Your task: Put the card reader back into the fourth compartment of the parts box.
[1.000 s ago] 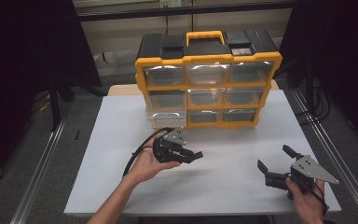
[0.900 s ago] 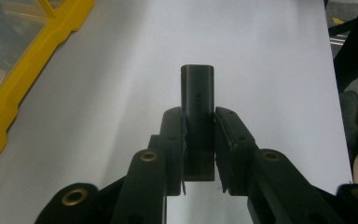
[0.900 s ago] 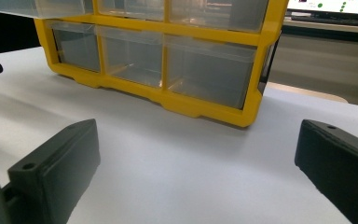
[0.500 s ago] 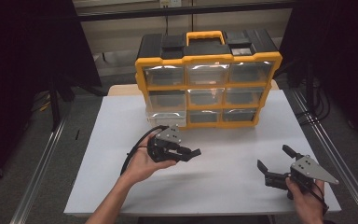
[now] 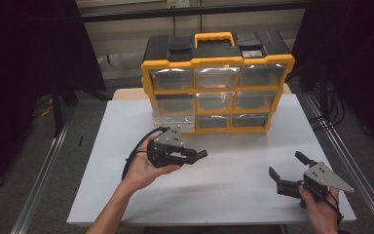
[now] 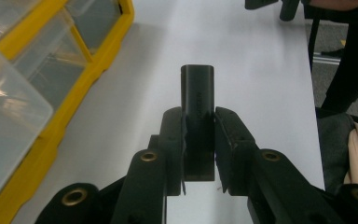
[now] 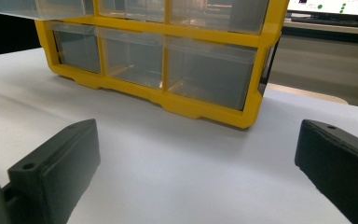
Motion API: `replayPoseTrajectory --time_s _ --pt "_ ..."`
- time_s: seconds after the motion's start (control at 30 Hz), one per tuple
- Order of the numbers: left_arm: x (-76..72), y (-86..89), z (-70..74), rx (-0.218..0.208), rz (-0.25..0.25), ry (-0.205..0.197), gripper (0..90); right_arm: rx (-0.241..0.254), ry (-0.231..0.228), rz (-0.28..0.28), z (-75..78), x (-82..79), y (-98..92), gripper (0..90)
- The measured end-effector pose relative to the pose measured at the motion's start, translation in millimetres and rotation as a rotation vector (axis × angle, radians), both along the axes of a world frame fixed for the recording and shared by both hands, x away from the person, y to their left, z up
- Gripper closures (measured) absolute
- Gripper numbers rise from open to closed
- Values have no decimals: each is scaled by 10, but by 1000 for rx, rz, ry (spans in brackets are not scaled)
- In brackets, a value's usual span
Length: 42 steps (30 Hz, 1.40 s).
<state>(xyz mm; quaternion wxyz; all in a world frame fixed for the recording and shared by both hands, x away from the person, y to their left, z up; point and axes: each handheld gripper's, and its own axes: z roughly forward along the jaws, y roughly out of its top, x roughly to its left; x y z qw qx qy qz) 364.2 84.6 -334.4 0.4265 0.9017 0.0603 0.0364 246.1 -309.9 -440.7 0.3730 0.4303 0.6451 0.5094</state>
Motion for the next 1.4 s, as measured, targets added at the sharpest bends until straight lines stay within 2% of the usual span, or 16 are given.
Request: replayPoseTrajectory --time_s 0.27,0.5,0.73,0.93,1.23,1.4 --pt "-66 65 162 -25 -6 -51 739 0 -1 -1 1 -2 2 0" --pt "-61 103 259 -53 15 -51 739 1 -2 -3 0 0 1 0" --pt "-58 115 363 -74 12 -64 738 -1 -4 -8 4 1 2 0" --pt "-49 165 474 -54 35 -89 739 1 -6 -7 4 -1 -2 0" --pt "18 233 640 -75 55 -101 739 1 -7 -6 6 -3 1 0" --pt "41 262 708 -62 69 -123 739 1 -8 -8 6 -1 -2 0"
